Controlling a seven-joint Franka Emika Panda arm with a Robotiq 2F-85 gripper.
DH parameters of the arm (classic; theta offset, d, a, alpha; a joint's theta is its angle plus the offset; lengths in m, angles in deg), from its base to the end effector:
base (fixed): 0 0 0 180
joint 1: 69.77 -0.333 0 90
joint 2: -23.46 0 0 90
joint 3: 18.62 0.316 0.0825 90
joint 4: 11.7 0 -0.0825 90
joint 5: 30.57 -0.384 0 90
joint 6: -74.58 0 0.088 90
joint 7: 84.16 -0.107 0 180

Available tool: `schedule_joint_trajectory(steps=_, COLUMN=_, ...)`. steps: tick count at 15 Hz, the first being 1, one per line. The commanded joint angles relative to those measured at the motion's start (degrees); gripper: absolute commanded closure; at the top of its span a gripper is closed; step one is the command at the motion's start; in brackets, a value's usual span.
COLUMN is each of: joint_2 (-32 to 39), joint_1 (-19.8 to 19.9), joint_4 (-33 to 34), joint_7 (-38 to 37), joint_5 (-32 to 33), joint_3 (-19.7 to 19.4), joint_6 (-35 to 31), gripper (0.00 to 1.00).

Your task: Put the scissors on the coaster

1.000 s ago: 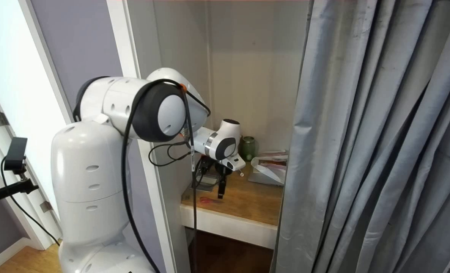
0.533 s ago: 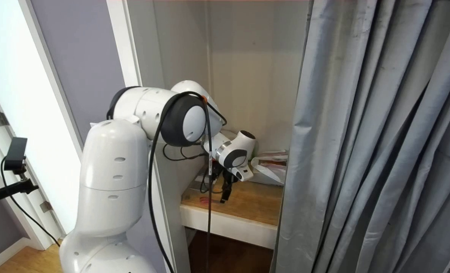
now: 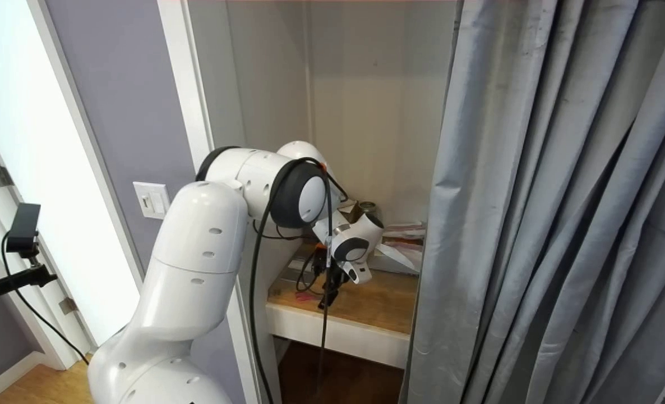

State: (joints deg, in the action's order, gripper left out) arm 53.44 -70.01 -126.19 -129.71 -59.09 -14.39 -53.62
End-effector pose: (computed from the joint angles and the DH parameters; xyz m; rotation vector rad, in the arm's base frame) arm 0.5746 0.0592 0.1770 -2.4404 1.4794 0.6035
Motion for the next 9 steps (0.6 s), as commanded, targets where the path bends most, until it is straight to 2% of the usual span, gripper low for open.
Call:
schedule_joint_trajectory(steps=1, joint_2=4.2, joint_1=-0.6, joint_4=3.9, joint_7=0.4, joint_5=-3.7, joint_3=0.3, joint_6=1.2, gripper=0.0)
schedule_joint_trajectory(steps=9, joint_2=8.3, joint_1=-1.4, joint_4=7.7, joint_7=0.7, joint_5=-8.0, joint_3=0.8, joint_6=-1.0, gripper=0.0)
